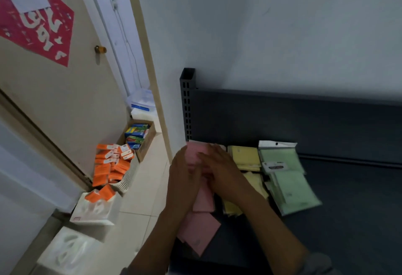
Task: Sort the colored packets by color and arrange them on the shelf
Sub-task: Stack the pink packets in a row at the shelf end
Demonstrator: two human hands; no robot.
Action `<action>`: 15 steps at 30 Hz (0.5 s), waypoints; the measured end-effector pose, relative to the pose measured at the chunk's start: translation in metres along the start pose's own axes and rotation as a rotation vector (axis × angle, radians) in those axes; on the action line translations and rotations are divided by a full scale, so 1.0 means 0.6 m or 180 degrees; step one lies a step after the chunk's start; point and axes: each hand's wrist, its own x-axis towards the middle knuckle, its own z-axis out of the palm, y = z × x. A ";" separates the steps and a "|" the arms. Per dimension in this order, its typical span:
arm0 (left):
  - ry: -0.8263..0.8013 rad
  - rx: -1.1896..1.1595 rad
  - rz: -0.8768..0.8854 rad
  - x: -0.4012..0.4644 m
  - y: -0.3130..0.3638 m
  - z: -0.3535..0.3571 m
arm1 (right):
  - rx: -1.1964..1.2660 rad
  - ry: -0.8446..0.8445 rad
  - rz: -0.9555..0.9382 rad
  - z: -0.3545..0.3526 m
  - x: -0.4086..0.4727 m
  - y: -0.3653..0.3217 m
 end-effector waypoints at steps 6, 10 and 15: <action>0.0207 0.0055 0.0223 0.007 -0.001 -0.011 | 0.0377 0.0523 -0.0135 0.005 -0.013 0.002; 0.0400 -0.0303 0.0179 0.003 0.005 -0.013 | 0.0311 0.1163 -0.0324 0.014 -0.014 0.008; 0.0576 -0.0730 -0.0043 0.013 0.017 -0.022 | 0.0254 0.1491 -0.0424 0.003 -0.010 0.010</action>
